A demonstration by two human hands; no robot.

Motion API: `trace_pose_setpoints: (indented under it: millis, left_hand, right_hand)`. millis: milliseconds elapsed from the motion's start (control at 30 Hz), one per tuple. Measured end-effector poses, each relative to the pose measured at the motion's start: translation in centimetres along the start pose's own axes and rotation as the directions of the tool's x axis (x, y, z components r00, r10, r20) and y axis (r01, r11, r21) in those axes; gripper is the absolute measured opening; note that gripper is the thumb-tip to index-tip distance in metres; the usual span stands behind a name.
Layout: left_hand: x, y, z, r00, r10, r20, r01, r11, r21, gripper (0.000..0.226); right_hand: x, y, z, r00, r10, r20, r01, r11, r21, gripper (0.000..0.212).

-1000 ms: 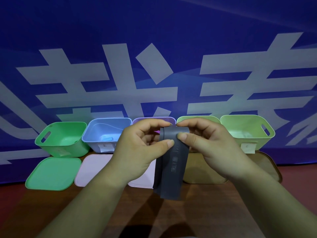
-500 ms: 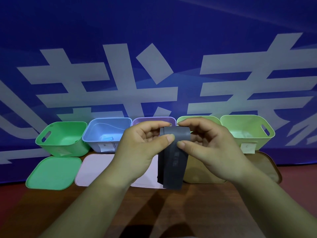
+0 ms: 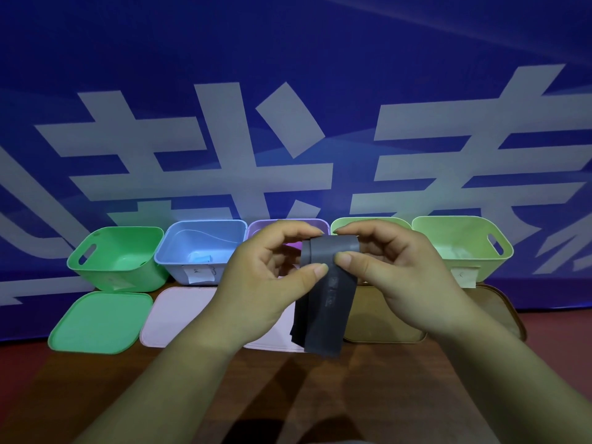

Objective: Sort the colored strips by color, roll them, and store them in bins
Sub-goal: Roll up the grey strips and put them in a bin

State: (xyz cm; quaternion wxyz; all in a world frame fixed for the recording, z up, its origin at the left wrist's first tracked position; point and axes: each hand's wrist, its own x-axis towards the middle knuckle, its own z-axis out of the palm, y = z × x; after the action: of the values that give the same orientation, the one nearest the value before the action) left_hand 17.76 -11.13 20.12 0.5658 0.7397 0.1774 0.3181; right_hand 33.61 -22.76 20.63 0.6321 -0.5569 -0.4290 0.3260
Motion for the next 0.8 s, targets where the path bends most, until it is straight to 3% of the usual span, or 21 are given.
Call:
trace_pose_setpoints:
  millis: [400,633,800]
  left_hand:
    - [0.2,-0.2,0.2,0.999,-0.003,-0.04,0.001,0.999,-0.036,0.029]
    - [0.4,-0.7,0.3,0.995,-0.058,-0.077,0.051,0.995,-0.087,0.028]
    - [0.5,-0.8,0.4,0.994,-0.086,-0.06,0.081,0.993,-0.081,0.026]
  right_hand:
    - [-0.1,0.2,-0.3,0.999,0.02,0.05,-0.018,0.999,-0.035,0.036]
    - [-0.2,0.8,-0.6,0.994,-0.075,0.082,0.085,0.988,-0.126,0.041]
    - [-0.2,1.0,-0.3,0.996,-0.076,0.054,0.078,0.996,-0.041,0.036]
